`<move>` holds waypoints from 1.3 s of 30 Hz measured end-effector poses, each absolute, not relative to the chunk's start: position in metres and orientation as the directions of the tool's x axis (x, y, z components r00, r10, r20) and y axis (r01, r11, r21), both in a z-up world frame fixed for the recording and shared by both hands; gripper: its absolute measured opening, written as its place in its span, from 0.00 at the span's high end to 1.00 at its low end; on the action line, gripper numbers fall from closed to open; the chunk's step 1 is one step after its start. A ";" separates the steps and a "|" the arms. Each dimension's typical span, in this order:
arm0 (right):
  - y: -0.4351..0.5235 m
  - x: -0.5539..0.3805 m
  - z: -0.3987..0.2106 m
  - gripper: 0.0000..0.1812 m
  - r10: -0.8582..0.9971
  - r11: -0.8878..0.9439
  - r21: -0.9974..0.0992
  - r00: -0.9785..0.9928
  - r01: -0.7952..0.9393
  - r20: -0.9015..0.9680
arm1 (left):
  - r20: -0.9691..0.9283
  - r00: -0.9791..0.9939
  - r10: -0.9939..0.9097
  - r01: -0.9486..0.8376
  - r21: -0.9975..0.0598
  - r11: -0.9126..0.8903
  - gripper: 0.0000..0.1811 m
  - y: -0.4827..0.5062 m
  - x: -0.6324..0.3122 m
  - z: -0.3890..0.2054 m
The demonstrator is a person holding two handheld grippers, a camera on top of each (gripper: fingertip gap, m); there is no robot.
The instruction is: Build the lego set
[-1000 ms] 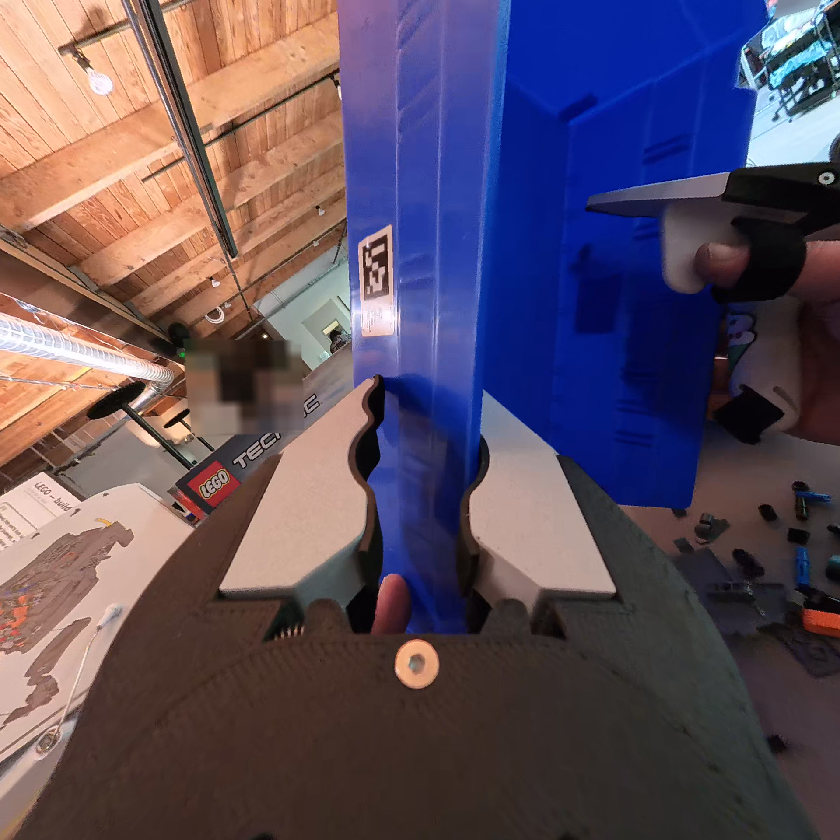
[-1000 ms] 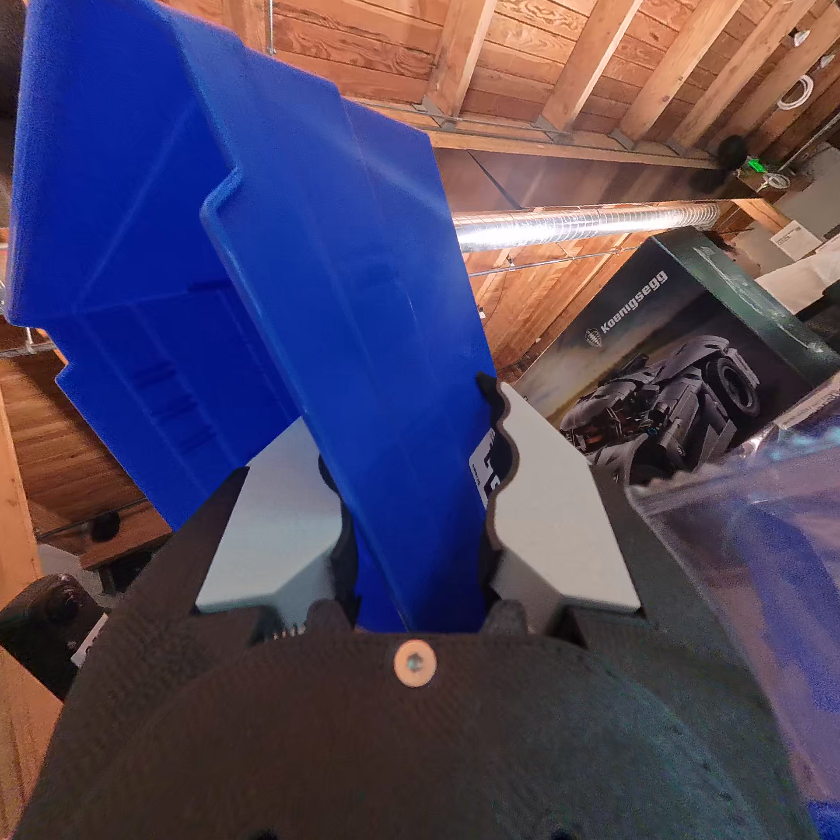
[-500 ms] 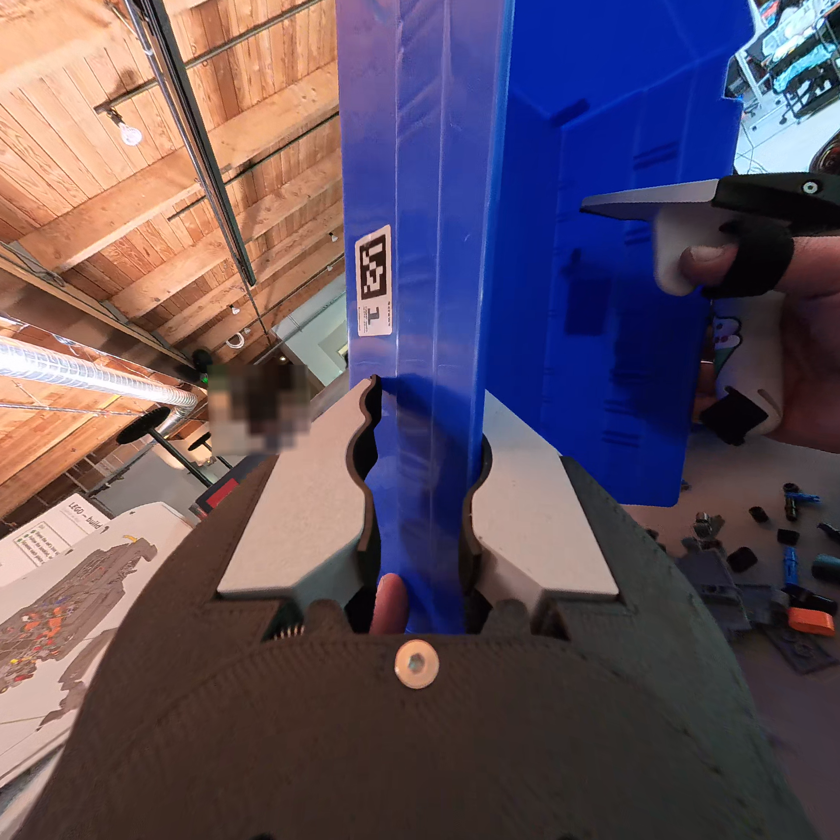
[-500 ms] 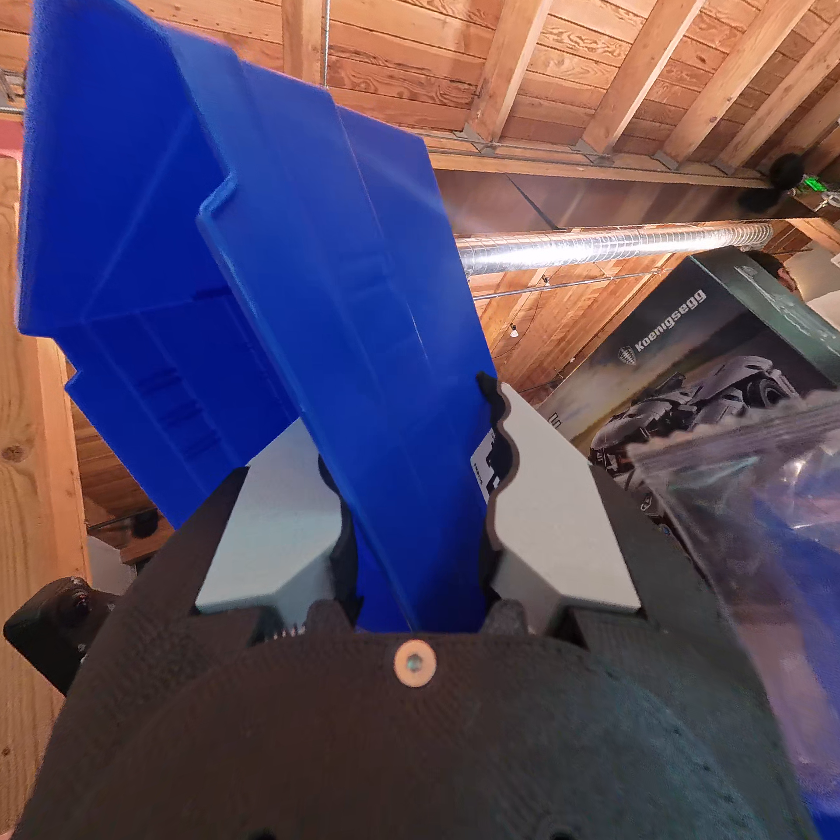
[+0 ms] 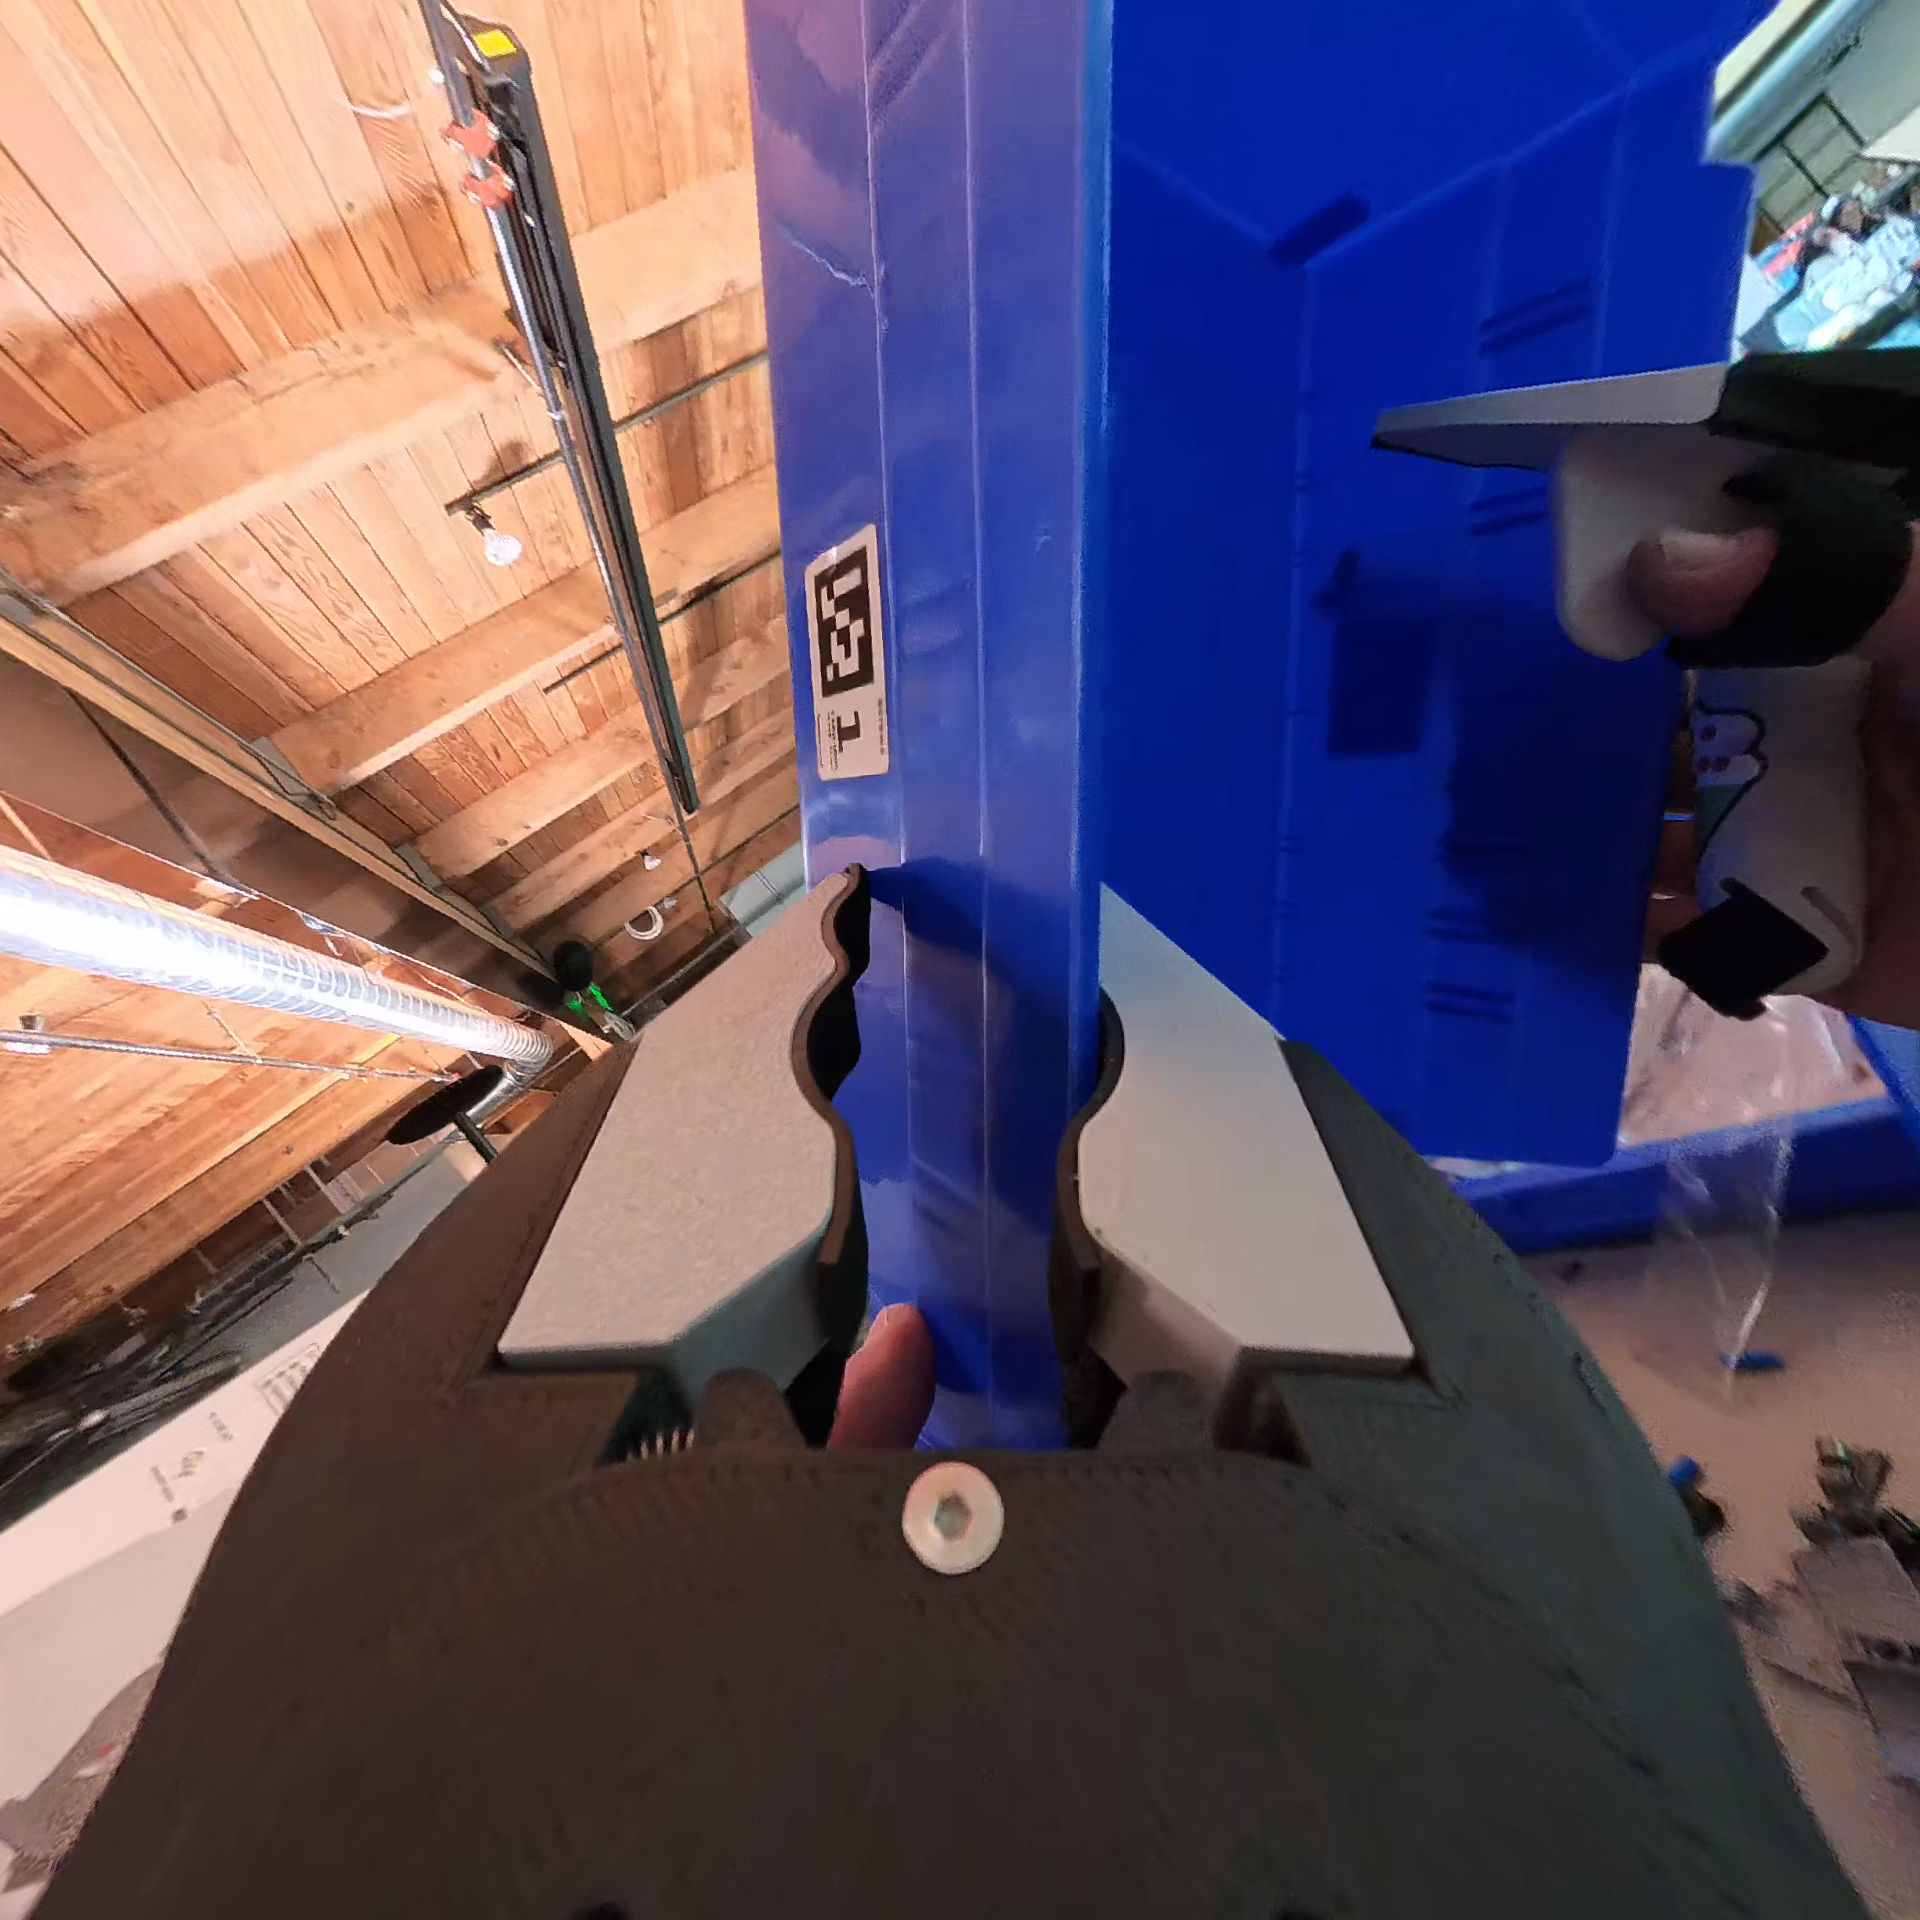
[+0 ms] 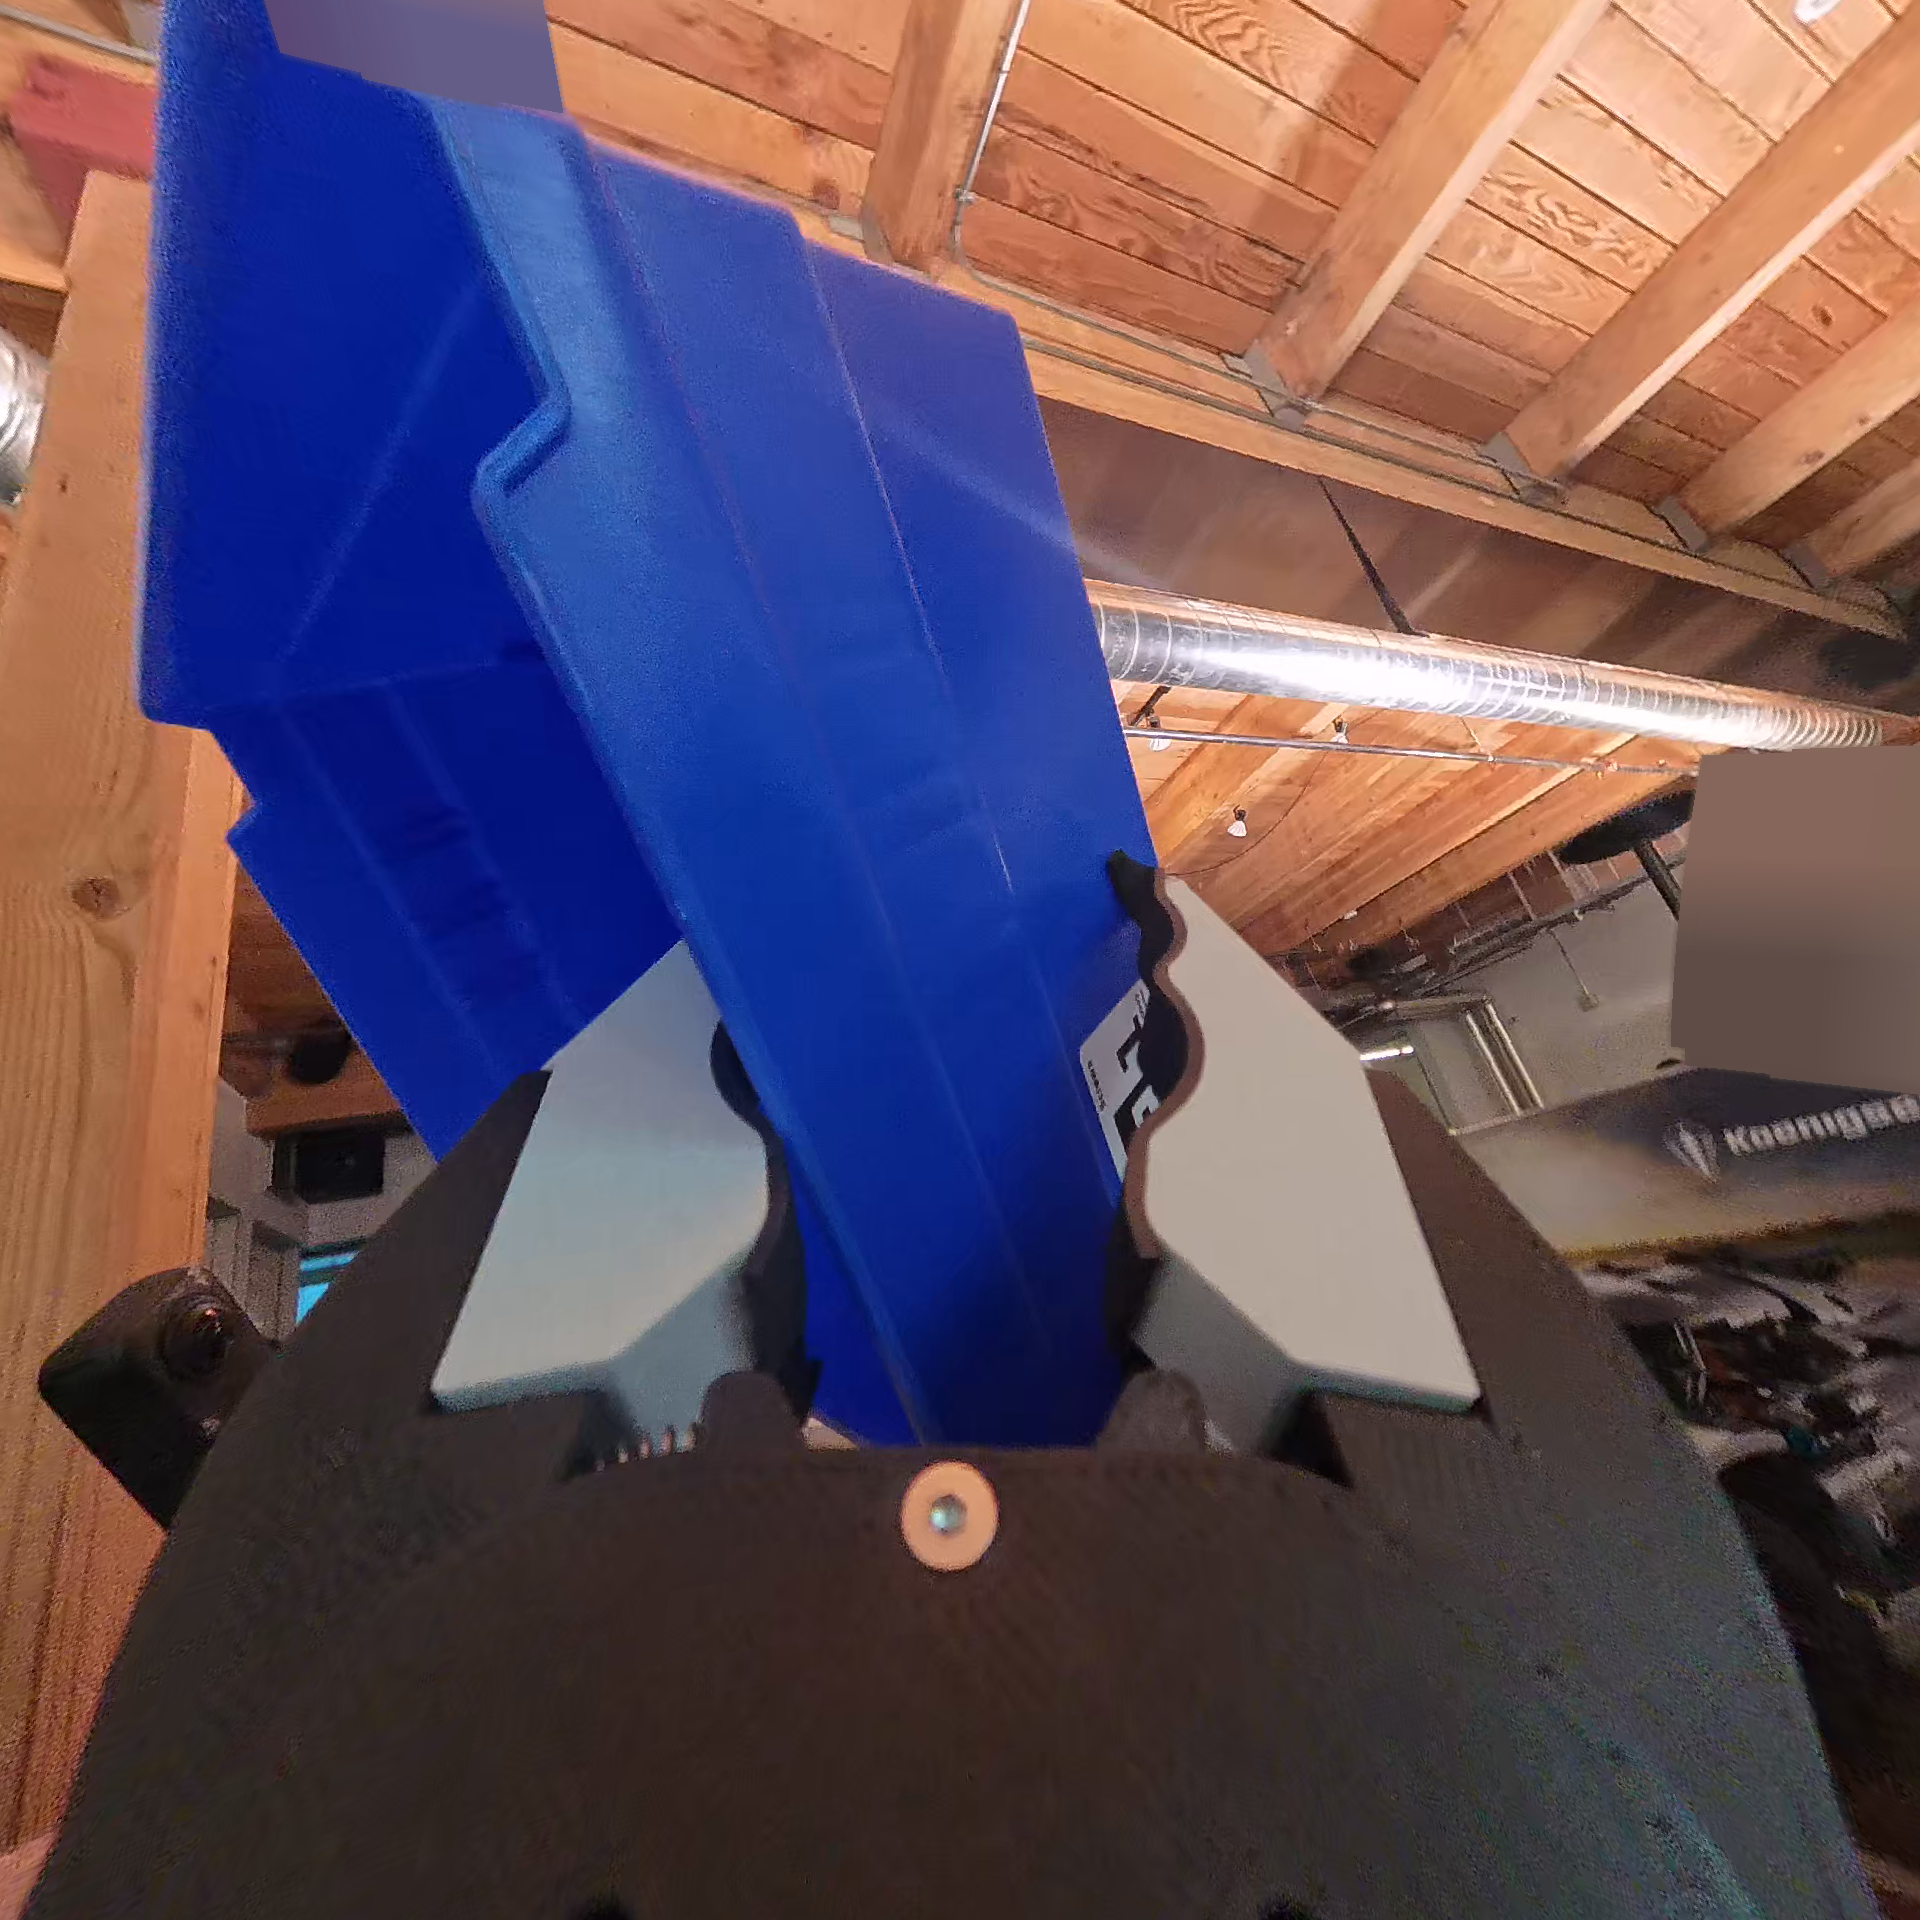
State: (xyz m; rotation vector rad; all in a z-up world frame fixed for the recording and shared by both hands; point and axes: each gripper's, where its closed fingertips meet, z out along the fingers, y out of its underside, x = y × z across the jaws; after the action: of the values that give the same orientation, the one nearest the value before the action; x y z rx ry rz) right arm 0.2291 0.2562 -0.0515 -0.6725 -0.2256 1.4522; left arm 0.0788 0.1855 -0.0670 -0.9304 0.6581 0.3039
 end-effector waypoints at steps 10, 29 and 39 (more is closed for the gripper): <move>0.178 0.188 0.041 0.58 0.968 0.160 -0.672 0.249 -0.723 -0.038 | -0.463 0.886 0.021 -0.380 -0.700 0.605 0.92 0.165 0.016 0.004; 0.057 0.030 0.039 0.59 0.992 0.117 -0.852 0.091 -0.510 0.082 | -0.370 0.928 0.043 -0.364 -0.877 0.313 0.99 0.047 -0.178 -0.013; 0.110 0.045 -0.056 0.67 0.991 -0.059 -0.915 0.090 -0.399 -0.104 | -0.285 0.953 0.106 -0.279 -0.958 -0.066 0.99 -0.065 -0.345 -0.071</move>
State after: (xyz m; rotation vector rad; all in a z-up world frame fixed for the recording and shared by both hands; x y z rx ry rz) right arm 0.0454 0.1102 -0.0563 -1.0123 -0.7881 1.3532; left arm -0.3455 -0.0650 -0.0706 -1.6073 0.1355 0.3177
